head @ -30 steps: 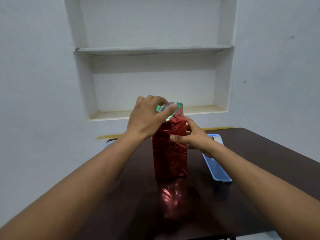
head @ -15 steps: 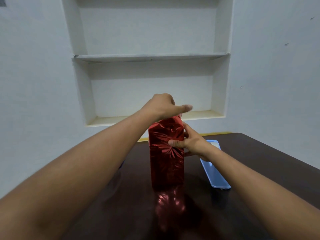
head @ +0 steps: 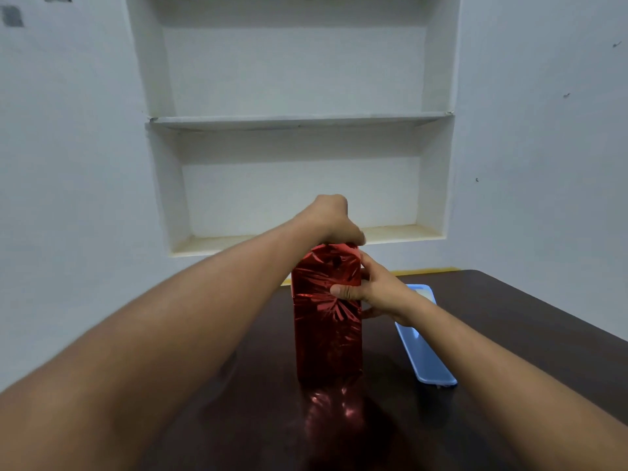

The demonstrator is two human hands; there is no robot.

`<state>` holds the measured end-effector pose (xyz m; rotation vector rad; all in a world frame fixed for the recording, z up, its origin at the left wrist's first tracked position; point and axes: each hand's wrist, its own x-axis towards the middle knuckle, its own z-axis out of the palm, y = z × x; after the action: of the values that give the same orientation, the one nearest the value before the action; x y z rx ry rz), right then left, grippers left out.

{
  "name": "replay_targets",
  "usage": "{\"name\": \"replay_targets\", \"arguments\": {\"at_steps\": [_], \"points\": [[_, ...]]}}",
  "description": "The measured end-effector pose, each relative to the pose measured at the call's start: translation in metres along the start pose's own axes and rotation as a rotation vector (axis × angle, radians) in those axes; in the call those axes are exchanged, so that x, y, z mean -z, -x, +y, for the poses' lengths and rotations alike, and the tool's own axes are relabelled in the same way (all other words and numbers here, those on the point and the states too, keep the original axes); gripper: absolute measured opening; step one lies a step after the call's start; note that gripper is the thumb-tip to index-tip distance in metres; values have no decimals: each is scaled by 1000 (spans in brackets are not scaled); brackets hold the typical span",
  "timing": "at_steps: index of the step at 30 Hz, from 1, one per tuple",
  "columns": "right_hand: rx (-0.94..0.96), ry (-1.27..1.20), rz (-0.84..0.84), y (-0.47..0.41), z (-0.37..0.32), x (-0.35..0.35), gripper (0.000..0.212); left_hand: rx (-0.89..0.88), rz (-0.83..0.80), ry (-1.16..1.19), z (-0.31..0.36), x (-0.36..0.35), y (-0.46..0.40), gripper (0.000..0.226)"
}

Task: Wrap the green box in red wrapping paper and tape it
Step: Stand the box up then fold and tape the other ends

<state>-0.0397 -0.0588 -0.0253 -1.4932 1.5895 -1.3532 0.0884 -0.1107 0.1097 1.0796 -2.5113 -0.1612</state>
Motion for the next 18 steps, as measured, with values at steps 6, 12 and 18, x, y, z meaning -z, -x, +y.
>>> {"name": "replay_targets", "arguments": {"at_steps": [6, 12, 18], "points": [[-45, -18, -5, 4, -2, 5, 88, 23, 225, 419, -12, 27, -5, 14], [-63, -17, -9, 1, -4, 5, 89, -199, -364, 157, -56, 63, 19, 52], [-74, -23, -15, 2, -6, 4, 82, -252, -311, -90, -63, 59, 11, 20]]}}
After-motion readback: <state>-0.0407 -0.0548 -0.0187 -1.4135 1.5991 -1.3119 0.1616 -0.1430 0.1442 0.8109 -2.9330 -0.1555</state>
